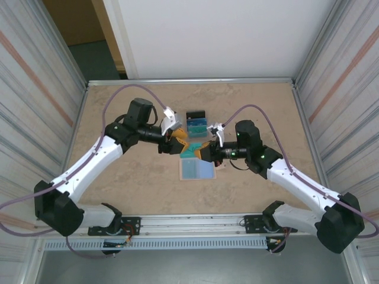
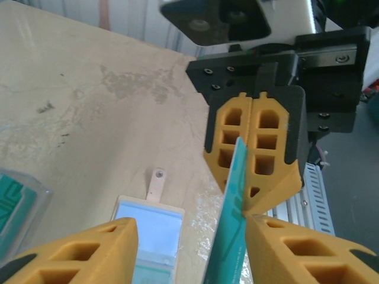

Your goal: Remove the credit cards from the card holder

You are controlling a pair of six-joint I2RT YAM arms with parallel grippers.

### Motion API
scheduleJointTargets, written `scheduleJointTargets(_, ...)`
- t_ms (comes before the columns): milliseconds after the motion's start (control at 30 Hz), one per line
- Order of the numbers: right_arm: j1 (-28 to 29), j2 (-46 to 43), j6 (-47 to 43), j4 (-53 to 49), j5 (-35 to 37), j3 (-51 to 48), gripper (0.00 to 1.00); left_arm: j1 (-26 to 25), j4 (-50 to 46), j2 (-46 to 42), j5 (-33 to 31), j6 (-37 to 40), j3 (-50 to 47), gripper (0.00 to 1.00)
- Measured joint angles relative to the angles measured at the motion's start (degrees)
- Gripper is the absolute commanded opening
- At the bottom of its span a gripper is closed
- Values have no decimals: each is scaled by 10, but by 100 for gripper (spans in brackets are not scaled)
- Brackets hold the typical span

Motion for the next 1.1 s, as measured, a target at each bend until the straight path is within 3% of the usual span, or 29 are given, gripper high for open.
scheduleJointTargets(67, 0, 2, -2, 0, -1, 3, 0, -5, -24, 14, 4, 20, 13, 24)
scheduleJointTargets(133, 0, 4, -8, -6, 1, 6, 0, -9, -48, 29, 14, 42, 24, 0)
scheduleJointTargets(233, -4, 9, -14, -17, 5, 7, 0, -15, -74, 37, 16, 63, 34, 0)
scheduleJointTargets(267, -4, 9, -15, -17, 6, 7, 6, -16, -76, 37, 14, 67, 35, 0)
scheduleJointTargets(300, -4, 9, -16, -19, 8, 7, 25, -16, -75, 37, 10, 71, 36, 0)
scheduleJointTargets(400, -4, 9, -20, -27, 38, 7, 55, -24, -69, 37, -17, 84, 36, 0)
scheduleJointTargets(500, -5, 2, -24, -35, 89, 6, 72, -26, -45, 44, -62, 103, 36, 0)
scheduleJointTargets(800, -19, -50, 1, -67, 281, -3, 99, -14, 54, 158, -145, 172, 61, 0)
scheduleJointTargets(1100, -44, -74, 74, -145, 472, -3, 99, 2, 69, 323, -167, 232, 177, 0)
